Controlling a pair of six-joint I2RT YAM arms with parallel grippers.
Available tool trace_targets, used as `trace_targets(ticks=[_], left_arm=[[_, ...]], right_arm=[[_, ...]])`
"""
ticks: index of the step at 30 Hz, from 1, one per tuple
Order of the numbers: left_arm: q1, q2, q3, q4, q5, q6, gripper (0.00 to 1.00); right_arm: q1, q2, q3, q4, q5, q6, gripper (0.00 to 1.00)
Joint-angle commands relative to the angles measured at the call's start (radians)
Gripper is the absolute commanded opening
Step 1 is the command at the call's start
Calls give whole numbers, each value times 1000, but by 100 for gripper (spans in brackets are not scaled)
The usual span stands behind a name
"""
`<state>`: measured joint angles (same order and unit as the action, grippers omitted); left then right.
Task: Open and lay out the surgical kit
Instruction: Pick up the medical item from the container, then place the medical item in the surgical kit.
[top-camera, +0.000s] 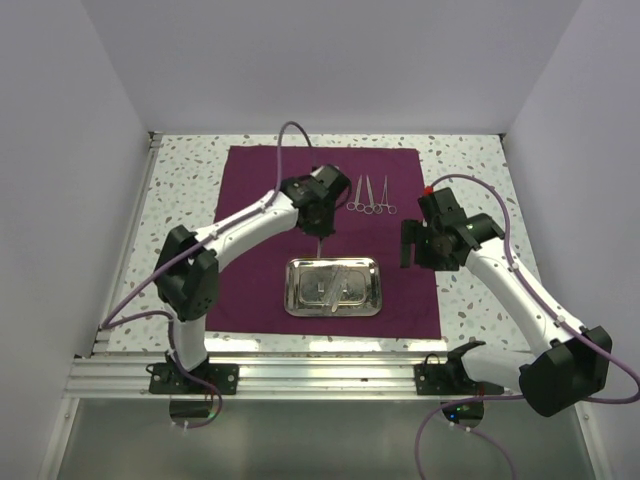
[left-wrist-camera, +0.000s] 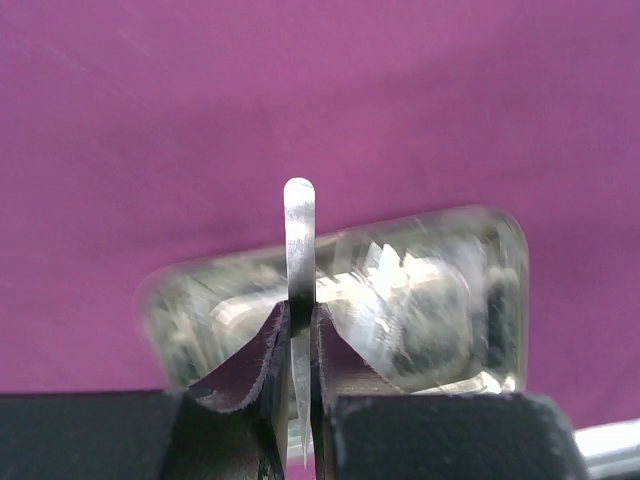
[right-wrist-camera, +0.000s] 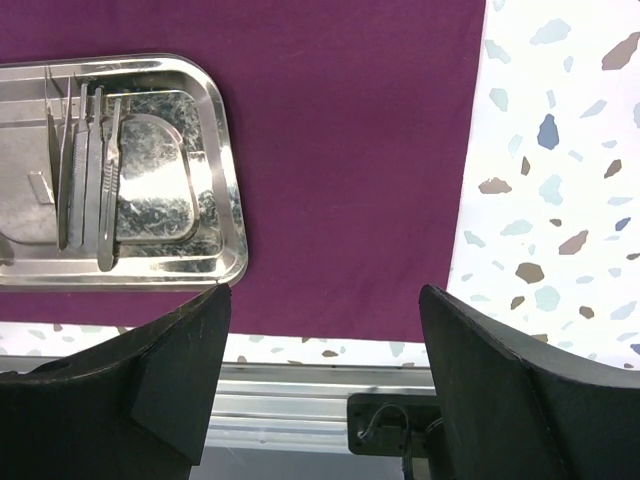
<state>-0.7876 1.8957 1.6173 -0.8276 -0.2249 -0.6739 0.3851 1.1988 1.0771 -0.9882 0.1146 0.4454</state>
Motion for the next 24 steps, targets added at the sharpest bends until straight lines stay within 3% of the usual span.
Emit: trace_targets(ticks=[1,10,19,24], left_arm=[[163,-17,102,-18,-53,163,0],[390,206,329,107,-51,447,0],[453,394,458,97,-33,465,0],[456,396,470,107,-44,448,19]], right_arm=[[3,-1,32,-4,23,10,79],[1,-50,-31,0,14,56,79],[1,-65,-51,-6,14,62,80],[1,-42,-45,-4,5,52,80]])
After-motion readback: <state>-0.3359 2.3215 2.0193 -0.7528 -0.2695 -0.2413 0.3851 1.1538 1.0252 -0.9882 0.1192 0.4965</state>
